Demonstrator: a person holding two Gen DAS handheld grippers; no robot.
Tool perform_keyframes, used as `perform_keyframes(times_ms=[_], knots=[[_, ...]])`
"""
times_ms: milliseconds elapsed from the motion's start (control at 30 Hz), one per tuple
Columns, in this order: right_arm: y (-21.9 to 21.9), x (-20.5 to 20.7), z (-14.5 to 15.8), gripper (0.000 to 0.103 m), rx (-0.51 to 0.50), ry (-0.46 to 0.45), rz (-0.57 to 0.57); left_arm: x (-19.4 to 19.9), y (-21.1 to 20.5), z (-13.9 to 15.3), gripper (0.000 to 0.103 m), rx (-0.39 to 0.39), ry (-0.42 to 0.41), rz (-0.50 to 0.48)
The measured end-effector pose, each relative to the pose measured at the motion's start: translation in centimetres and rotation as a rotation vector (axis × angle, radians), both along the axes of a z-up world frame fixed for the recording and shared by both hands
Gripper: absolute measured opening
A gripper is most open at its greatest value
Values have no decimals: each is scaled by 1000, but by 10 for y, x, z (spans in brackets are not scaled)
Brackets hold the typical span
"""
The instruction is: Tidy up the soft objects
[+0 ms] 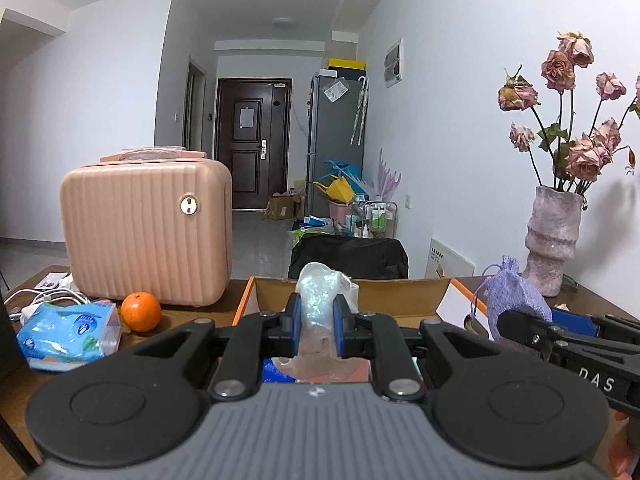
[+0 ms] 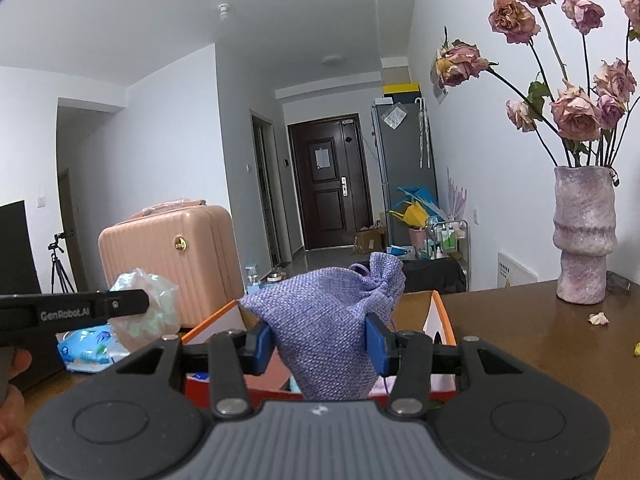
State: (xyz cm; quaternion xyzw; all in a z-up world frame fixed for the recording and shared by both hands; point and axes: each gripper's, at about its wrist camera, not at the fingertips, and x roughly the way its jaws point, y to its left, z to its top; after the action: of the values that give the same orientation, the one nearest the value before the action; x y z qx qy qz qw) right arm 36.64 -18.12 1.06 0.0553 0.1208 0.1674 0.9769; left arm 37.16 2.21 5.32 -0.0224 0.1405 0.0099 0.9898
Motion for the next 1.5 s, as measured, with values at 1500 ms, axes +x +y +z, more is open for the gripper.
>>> perform_keyframes(times_ms=[1500], knots=[[29,127,-19,46,-72,111,16,134,22,-32,16,-8,147,40]])
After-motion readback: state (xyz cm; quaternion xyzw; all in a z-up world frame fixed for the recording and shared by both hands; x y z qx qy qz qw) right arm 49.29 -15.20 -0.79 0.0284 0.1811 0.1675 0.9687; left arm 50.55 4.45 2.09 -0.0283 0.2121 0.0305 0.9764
